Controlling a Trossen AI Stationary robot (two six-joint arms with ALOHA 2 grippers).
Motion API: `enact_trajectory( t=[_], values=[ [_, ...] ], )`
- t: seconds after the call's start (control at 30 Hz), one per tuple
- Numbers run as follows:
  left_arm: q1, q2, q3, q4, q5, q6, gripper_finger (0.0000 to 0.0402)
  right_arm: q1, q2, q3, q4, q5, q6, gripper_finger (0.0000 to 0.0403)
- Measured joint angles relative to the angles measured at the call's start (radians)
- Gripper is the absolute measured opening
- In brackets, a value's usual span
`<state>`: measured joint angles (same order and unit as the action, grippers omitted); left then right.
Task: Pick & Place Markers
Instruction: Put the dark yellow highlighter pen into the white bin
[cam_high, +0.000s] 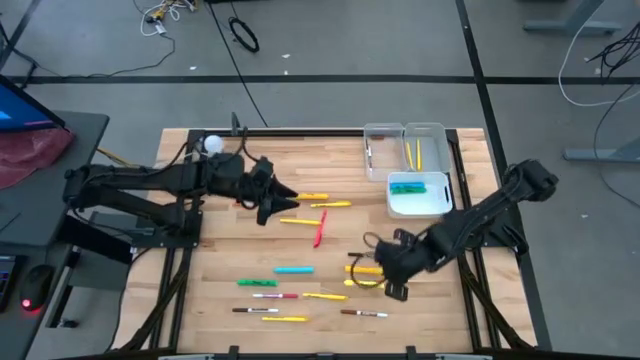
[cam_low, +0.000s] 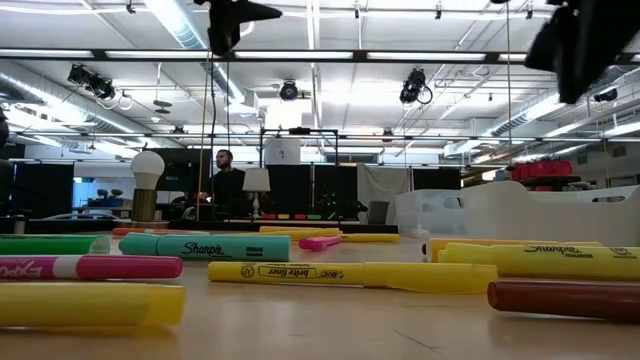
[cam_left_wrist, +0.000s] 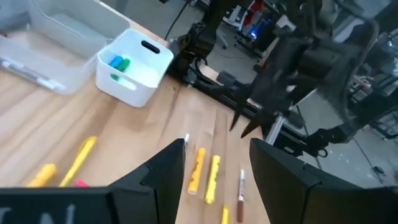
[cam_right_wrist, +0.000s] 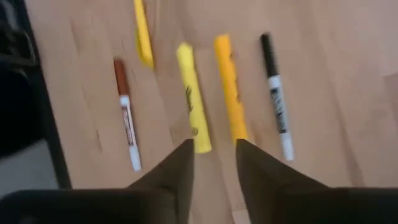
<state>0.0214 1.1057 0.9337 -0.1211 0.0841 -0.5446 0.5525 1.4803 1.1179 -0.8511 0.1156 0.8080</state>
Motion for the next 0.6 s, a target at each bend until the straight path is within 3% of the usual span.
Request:
enact_trajectory(
  t=[0.13, 0.27, 0.47, 0.6],
  values=[
    [-0.095, 0.000, 0.000, -0.013, -0.082, -0.067, 0.0176, 0.058, 0.068, -0.028, 0.050, 0.037, -0.014, 0.0178],
    [-0.191, 0.000, 0.000, -0.012, -0.174, -0.172, 0.0165, 0.076, 0.096, -0.119, 0.220, 0.030, -0.024, 0.0206],
    [-0.330, 0.000, 0.000, -0.011, -0.294, -0.302, 0.0148, 0.053, 0.115, -0.233, 0.459, 0.036, -0.069, 0.0208],
    [-0.412, 0.000, 0.000, -0.010, -0.404, -0.363, 0.0137, 0.022, 0.124, -0.263, 0.472, 0.047, -0.091, 0.0193]
  ],
)
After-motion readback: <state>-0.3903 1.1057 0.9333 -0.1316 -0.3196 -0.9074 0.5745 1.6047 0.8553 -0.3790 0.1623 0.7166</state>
